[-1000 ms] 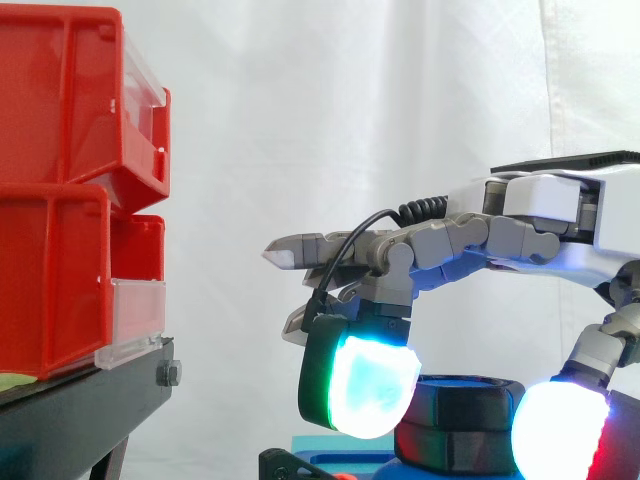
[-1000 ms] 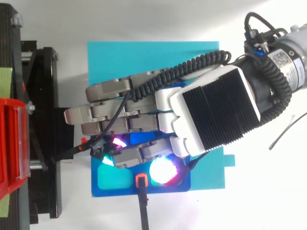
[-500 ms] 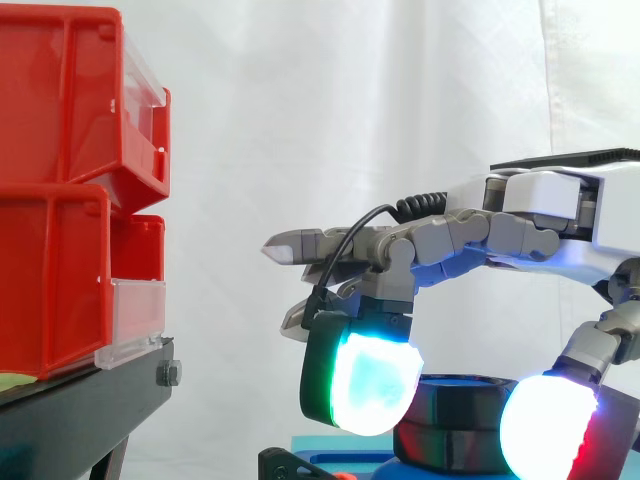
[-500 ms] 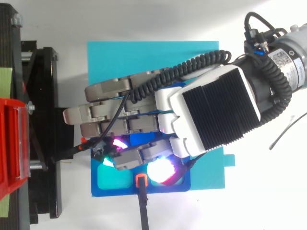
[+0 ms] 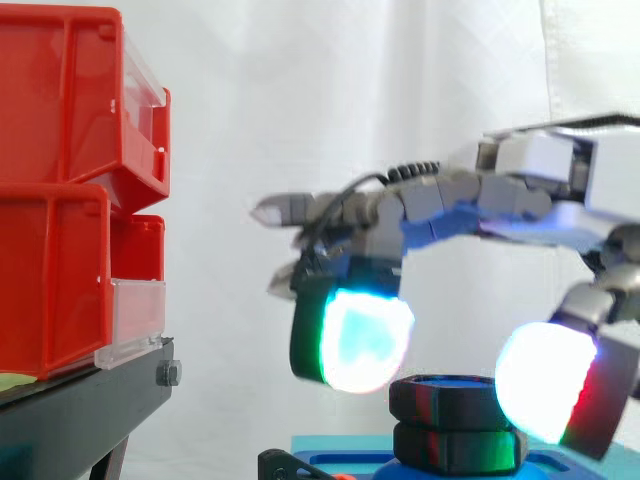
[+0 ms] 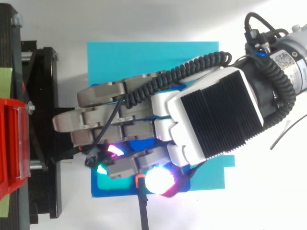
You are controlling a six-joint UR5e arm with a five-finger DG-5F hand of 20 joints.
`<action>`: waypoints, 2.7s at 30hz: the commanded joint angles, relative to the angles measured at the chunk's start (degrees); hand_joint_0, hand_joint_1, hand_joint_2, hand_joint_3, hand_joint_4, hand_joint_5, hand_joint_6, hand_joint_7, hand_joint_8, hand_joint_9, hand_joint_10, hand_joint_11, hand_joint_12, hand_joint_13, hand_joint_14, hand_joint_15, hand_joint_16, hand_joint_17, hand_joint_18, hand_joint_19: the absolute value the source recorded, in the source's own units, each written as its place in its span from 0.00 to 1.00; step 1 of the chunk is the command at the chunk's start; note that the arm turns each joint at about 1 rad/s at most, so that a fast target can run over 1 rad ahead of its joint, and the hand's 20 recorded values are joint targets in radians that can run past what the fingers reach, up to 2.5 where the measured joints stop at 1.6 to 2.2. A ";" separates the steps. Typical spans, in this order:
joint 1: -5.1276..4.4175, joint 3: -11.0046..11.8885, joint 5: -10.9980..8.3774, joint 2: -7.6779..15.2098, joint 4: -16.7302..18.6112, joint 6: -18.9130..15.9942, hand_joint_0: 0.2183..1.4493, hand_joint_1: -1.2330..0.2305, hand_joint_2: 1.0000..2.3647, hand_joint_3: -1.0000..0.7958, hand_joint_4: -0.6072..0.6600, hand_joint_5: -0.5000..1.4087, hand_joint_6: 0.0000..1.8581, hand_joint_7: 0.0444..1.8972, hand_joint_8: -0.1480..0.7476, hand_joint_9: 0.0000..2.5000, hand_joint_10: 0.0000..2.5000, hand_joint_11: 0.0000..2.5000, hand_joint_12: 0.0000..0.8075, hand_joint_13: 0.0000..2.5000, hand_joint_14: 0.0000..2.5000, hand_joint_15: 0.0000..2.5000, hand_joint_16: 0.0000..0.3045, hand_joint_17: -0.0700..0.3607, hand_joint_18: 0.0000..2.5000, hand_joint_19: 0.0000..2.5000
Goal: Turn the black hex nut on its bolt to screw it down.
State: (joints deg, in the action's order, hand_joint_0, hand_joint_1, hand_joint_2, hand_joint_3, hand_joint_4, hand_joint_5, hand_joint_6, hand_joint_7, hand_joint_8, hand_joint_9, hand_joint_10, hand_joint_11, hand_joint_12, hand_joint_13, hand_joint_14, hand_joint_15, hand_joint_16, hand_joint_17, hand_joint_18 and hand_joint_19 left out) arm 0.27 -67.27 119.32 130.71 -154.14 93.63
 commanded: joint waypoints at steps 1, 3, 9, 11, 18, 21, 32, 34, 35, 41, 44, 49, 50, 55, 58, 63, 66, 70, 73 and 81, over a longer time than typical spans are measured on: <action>-0.10 3.99 -0.06 -0.02 -6.78 -0.73 0.20 0.53 0.00 0.28 0.63 0.19 0.27 0.58 0.45 0.19 0.00 0.00 0.45 0.06 0.00 0.00 0.17 0.43 0.08 0.11; 0.08 4.34 0.03 -0.20 -12.15 0.06 0.20 0.53 0.00 0.28 0.63 0.19 0.27 0.58 0.45 0.19 0.00 0.00 0.45 0.06 0.00 0.00 0.17 0.43 0.08 0.12; 0.34 4.34 -0.76 -2.30 -16.28 1.82 0.20 0.54 0.00 0.28 0.63 0.19 0.27 0.58 0.44 0.19 0.00 0.00 0.45 0.06 0.00 0.00 0.16 0.42 0.08 0.12; 0.34 4.43 -0.85 -3.89 -18.39 2.08 0.20 0.54 0.00 0.28 0.62 0.19 0.27 0.58 0.44 0.19 0.00 0.00 0.45 0.06 0.00 0.00 0.16 0.42 0.08 0.11; 0.87 4.34 -1.46 -7.58 -22.96 2.17 0.20 0.54 0.00 0.28 0.63 0.19 0.27 0.58 0.44 0.19 0.00 0.00 0.44 0.06 0.00 0.00 0.16 0.42 0.08 0.12; 1.40 4.25 -2.43 -8.72 -26.91 2.17 0.20 0.54 0.00 0.28 0.62 0.19 0.27 0.58 0.44 0.19 0.00 0.00 0.44 0.06 0.00 0.00 0.16 0.42 0.07 0.12; 3.77 -3.57 -3.92 -14.87 -32.98 1.73 0.21 0.55 0.00 0.28 0.61 0.19 0.27 0.59 0.44 0.19 0.00 0.00 0.43 0.06 0.00 0.00 0.16 0.41 0.07 0.12; 3.77 -6.82 -4.71 -16.81 -30.69 1.20 0.21 0.55 0.00 0.28 0.61 0.19 0.27 0.60 0.43 0.19 0.00 0.00 0.43 0.06 0.00 0.00 0.16 0.41 0.07 0.12; 3.68 -10.16 -6.03 -18.92 -27.53 -0.03 0.21 0.55 0.00 0.28 0.61 0.19 0.27 0.60 0.43 0.19 0.00 0.00 0.43 0.06 0.00 0.00 0.16 0.41 0.07 0.12; 3.07 -20.89 -11.31 -24.10 -15.75 -12.42 0.21 0.55 0.00 0.28 0.59 0.20 0.27 0.63 0.44 0.20 0.00 0.00 0.43 0.07 0.00 0.00 0.16 0.41 0.08 0.12; 2.80 -21.50 -12.27 -24.01 -14.69 -21.56 0.22 0.55 0.00 0.28 0.59 0.20 0.27 0.63 0.44 0.21 0.00 0.00 0.42 0.07 0.00 0.00 0.15 0.41 0.08 0.12; 2.10 -21.50 -15.44 -24.01 -12.76 -31.75 0.23 0.53 0.00 0.28 0.57 0.18 0.27 0.59 0.43 0.22 0.00 0.01 0.37 0.10 0.00 0.00 0.12 0.35 0.04 0.11; 2.10 -21.50 -15.44 -24.01 -12.76 -31.75 0.23 0.53 0.00 0.28 0.58 0.18 0.27 0.58 0.43 0.22 0.00 0.01 0.36 0.10 0.00 0.00 0.11 0.34 0.04 0.11; 1.92 -21.50 -16.84 -24.01 -13.29 -37.12 0.22 0.50 0.00 0.28 0.59 0.17 0.27 0.51 0.41 0.25 0.00 0.03 0.23 0.11 0.00 0.00 0.05 0.24 0.00 0.15; 2.01 -21.50 -16.93 -24.01 -13.38 -37.03 0.22 0.50 0.00 0.28 0.58 0.17 0.27 0.50 0.41 0.25 0.00 0.03 0.23 0.11 0.00 0.00 0.05 0.24 0.01 0.14; 1.92 -21.50 -16.93 -24.01 -13.38 -37.03 0.21 0.51 0.00 0.28 0.58 0.17 0.27 0.49 0.39 0.25 0.00 0.03 0.24 0.12 0.00 0.00 0.06 0.26 0.01 0.15; 1.92 -21.50 -16.93 -24.01 -13.29 -36.94 0.21 0.50 0.00 0.28 0.58 0.17 0.27 0.49 0.39 0.25 0.00 0.03 0.25 0.12 0.00 0.00 0.06 0.26 0.01 0.15; 1.92 -21.50 -16.93 -24.01 -13.29 -36.94 0.21 0.51 0.00 0.28 0.59 0.17 0.27 0.49 0.39 0.26 0.00 0.03 0.25 0.13 0.00 0.00 0.07 0.27 0.03 0.15; 1.92 -21.50 -16.93 -24.01 -13.38 -37.03 0.21 0.51 0.00 0.28 0.59 0.17 0.27 0.48 0.40 0.26 0.00 0.03 0.26 0.14 0.00 0.00 0.07 0.27 0.03 0.15; 1.92 -21.50 -16.93 -24.01 -13.38 -36.94 0.21 0.51 0.00 0.28 0.60 0.17 0.27 0.48 0.40 0.26 0.00 0.03 0.26 0.15 0.00 0.00 0.07 0.27 0.04 0.15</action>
State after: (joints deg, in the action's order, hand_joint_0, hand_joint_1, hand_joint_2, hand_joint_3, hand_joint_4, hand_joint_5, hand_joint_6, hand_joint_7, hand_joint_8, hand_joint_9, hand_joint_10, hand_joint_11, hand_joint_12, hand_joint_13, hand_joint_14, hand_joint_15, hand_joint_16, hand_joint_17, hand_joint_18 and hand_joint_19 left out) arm 2.21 -88.77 102.39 106.70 -167.50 56.65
